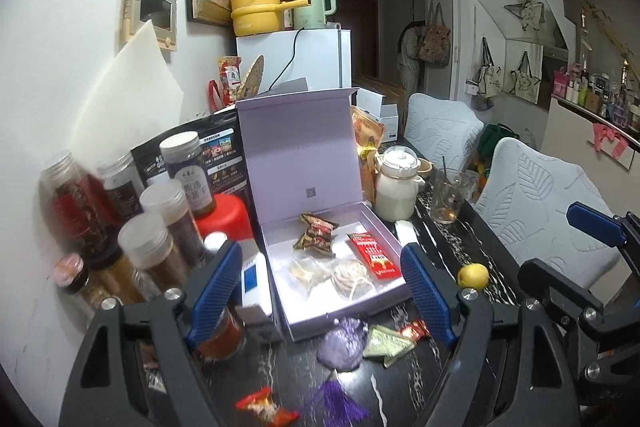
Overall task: Organize soft objects
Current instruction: 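Withdraw both open tools from the box back over the table, then lower the left tool onto the red cartoon-printed packet and close it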
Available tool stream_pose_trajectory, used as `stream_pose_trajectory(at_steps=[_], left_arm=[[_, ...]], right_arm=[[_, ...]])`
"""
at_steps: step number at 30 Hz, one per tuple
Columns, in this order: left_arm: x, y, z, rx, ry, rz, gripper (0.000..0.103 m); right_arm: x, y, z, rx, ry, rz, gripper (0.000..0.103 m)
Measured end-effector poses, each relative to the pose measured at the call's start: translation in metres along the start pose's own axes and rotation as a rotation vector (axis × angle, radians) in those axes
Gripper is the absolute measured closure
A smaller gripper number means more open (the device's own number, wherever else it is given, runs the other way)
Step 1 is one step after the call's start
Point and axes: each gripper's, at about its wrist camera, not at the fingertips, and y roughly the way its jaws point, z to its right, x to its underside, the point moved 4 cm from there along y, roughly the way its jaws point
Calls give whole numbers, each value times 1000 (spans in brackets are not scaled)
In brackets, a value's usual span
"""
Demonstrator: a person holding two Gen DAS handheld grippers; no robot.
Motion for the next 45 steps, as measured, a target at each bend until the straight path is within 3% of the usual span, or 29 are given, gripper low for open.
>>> stream_pose_trajectory(at_steps=[21, 31, 45], left_arm=[[82, -65, -11, 45, -14, -34, 21], [125, -59, -26, 38, -71, -107, 21], [185, -20, -37, 95, -108, -276, 21]], right_arm=[[81, -60, -36, -23, 40, -57, 12], [121, -56, -48, -59, 75, -111, 12], [170, -24, -65, -142, 125, -228, 12]])
